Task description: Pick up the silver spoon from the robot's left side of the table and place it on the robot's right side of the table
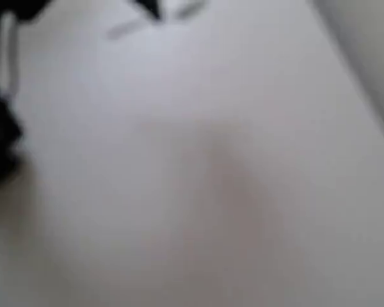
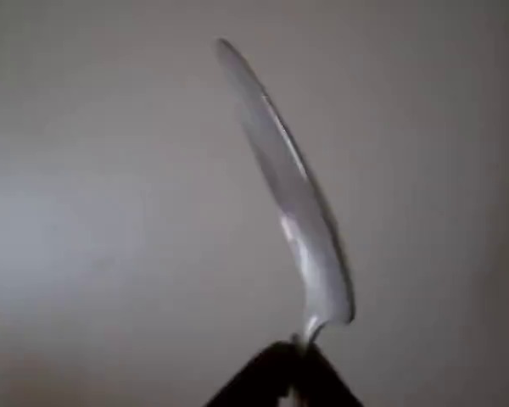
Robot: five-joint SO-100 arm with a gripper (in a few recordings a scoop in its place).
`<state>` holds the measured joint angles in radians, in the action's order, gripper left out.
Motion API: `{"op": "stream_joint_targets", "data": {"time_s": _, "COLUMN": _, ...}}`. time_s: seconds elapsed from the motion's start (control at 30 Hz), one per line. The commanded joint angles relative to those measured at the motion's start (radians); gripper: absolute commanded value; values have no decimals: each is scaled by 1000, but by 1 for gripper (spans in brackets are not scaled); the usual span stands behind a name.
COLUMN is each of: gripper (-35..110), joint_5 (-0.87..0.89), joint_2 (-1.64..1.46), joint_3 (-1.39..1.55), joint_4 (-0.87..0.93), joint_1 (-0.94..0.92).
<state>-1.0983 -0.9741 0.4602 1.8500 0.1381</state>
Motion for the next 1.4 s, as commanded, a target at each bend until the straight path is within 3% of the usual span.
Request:
{"op": "stream_joint_targets", "data": {"time_s": 0.0, "gripper": -2, "joint_5": -163, "joint_2": -84, "joint_3": 11, "joint_4": 2, "joint_1": -311}}
{"op": "stream_joint_targets", "data": {"time_s": 0.37, "gripper": -1, "joint_5": -396, "joint_2": 156, "joint_3": 26, "joint_4": 2, "joint_1": -678}}
{"op": "stream_joint_targets", "data": {"time_s": 0.77, "gripper": -2, "joint_5": -649, "joint_2": 285, "joint_3": 43, "joint_4": -11, "joint_1": -756}}
{"op": "stream_joint_targets", "data": {"time_s": 1.0, "gripper": -2, "joint_5": -666, "joint_2": 360, "joint_3": 20, "joint_4": -34, "joint_1": -769}}
{"op": "stream_joint_targets", "data": {"time_s": 1.2, "gripper": 29, "joint_5": -657, "joint_2": 472, "joint_3": -173, "joint_4": -21, "joint_1": -779}}
{"op": "stream_joint_targets", "data": {"time_s": 1.37, "gripper": 33, "joint_5": -632, "joint_2": 411, "joint_3": -256, "joint_4": -6, "joint_1": -795}}
